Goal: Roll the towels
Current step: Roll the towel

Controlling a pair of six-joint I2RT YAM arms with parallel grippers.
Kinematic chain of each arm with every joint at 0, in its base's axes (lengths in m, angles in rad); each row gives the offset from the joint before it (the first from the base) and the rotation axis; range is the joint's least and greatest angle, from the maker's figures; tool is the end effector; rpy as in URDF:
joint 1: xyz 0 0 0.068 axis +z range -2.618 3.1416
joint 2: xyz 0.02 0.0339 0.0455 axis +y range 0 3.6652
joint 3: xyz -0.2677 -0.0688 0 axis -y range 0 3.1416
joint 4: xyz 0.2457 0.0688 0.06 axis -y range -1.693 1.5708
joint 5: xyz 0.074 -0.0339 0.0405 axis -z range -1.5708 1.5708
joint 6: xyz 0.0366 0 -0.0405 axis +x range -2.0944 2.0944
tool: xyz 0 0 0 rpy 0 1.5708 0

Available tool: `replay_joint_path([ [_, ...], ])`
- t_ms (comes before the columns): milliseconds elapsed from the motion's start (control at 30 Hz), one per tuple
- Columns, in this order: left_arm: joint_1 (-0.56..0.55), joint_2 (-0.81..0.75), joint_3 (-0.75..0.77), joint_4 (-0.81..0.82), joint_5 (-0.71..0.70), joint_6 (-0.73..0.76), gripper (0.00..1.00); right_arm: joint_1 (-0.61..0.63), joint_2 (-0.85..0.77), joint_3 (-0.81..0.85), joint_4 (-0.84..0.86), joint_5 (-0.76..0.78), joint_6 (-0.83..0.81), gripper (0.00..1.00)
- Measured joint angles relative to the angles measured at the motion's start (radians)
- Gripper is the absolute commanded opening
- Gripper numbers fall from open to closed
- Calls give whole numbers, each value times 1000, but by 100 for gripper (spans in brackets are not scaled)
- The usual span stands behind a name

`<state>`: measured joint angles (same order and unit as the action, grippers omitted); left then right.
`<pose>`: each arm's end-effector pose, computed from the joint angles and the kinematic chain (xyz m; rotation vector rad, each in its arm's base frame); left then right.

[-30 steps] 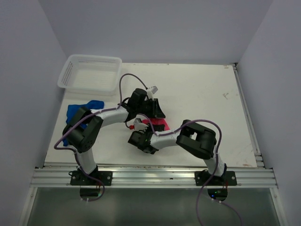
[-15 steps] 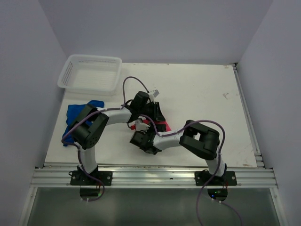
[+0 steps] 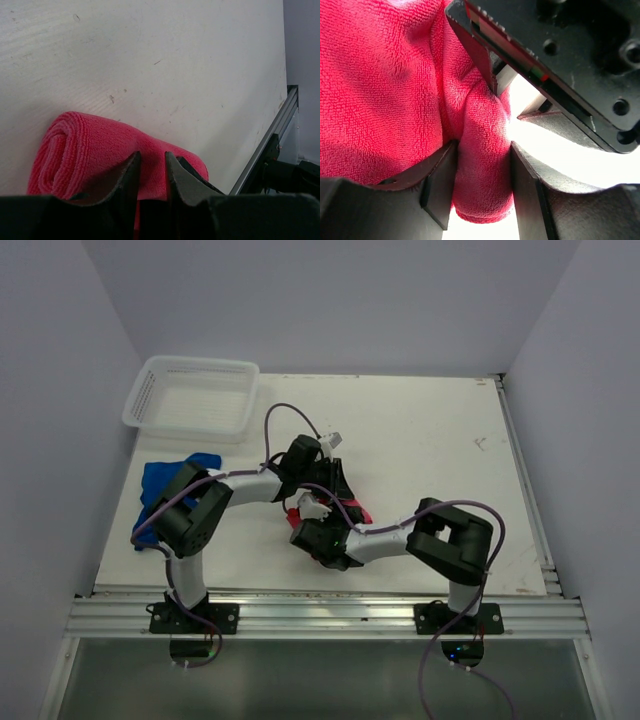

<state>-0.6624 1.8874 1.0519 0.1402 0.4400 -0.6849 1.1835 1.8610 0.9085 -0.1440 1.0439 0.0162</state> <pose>0.3018 -0.2552 0.1573 0.2308 2.4735 -1.1532 0.1540 0.2937 0.1224 -0.9098 1.9052 -0.7075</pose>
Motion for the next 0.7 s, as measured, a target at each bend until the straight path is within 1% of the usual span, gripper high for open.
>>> replay_joint_path([
  [67, 0, 0, 1, -1, -1, 0, 31, 0, -8, -6, 2, -8, -3, 53],
  [100, 0, 0, 2, -2, -1, 0, 31, 0, -17, -11, 2, -13, -4, 62],
  [133, 0, 1, 3, -3, -2, 0, 31, 0, -26, -18, 1, -17, -3, 86],
  [167, -1, 1, 3, -3, -6, 1, 30, -2, -39, -24, -3, -14, -5, 91],
  [200, -1, 1, 4, -5, -11, 1, 30, -3, -56, -30, -10, 4, -20, 91],
  [400, -9, -2, 6, -9, -42, 6, 30, -8, -125, -79, -13, -28, -28, 92],
  [533, -17, -7, 4, -15, -50, 16, 30, -13, -175, -119, -10, -53, -2, 92],
  [700, 21, 5, -12, -14, -51, 15, 30, -7, -353, -145, 39, -80, 93, 92],
])
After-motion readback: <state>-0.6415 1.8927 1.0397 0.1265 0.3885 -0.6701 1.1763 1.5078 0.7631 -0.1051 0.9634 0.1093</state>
